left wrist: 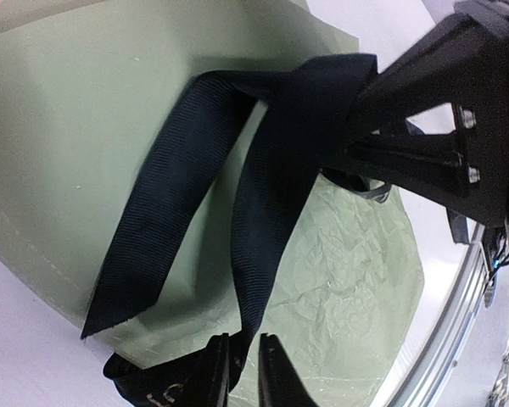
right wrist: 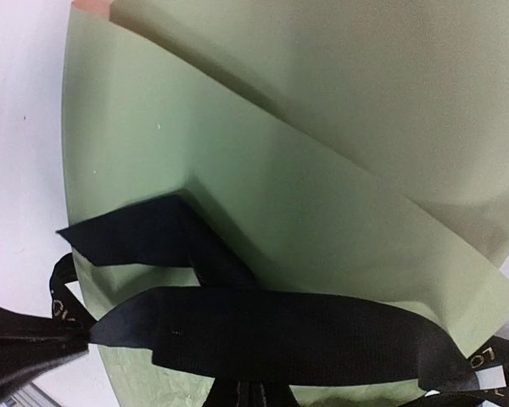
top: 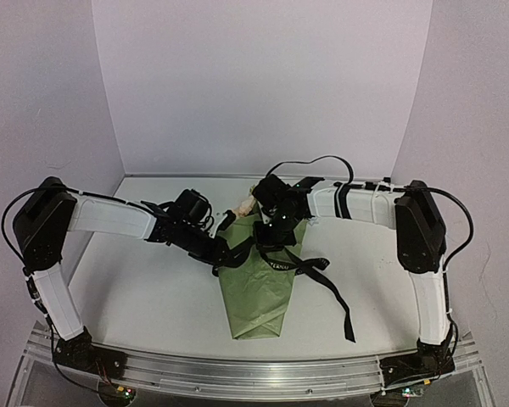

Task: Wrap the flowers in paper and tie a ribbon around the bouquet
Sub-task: Cross the ribbon over the folded bouquet.

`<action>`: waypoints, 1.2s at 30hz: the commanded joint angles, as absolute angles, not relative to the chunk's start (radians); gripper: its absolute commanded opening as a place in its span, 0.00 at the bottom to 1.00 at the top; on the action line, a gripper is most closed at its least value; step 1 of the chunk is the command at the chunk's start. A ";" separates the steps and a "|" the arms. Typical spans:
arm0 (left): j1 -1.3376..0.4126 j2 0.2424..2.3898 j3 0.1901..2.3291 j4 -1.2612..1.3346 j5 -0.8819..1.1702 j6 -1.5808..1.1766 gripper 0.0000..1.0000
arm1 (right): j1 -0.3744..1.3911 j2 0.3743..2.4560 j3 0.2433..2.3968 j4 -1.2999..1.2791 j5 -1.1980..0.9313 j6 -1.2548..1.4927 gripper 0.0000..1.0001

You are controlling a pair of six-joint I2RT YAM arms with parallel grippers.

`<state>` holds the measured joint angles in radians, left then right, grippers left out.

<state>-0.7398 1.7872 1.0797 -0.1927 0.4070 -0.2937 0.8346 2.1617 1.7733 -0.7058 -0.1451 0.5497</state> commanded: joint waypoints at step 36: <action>-0.646 1.830 1.103 -0.191 0.378 -0.371 0.41 | 0.830 2.184 1.811 -0.613 -0.192 0.574 0.00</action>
